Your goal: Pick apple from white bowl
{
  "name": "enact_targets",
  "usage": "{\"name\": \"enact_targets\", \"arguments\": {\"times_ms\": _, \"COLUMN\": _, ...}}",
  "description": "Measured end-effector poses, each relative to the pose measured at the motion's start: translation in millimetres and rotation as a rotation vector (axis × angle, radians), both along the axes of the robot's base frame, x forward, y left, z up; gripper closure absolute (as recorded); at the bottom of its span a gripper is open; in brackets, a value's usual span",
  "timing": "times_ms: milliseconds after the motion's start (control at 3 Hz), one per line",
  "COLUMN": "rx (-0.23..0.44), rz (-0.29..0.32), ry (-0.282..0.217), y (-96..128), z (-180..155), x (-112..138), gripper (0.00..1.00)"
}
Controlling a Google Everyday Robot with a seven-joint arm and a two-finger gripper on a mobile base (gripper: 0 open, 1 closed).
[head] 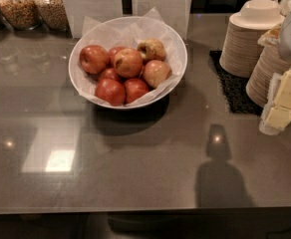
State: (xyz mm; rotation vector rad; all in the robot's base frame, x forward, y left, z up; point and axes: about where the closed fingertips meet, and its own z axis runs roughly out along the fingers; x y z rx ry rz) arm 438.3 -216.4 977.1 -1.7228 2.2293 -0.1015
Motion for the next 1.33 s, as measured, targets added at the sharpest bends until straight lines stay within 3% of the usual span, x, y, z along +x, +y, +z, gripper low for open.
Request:
{"name": "enact_targets", "arguments": {"times_ms": 333, "rx": 0.002, "rz": 0.004, "ry": -0.005, "y": 1, "z": 1, "x": 2, "gripper": 0.00}}
{"name": "enact_targets", "arguments": {"times_ms": 667, "rx": 0.041, "rz": 0.078, "ry": -0.003, "y": 10, "z": -1, "x": 32, "gripper": 0.00}}
{"name": "enact_targets", "arguments": {"times_ms": 1333, "rx": 0.147, "rz": 0.299, "ry": 0.043, "y": 72, "z": -32, "x": 131, "gripper": 0.00}}
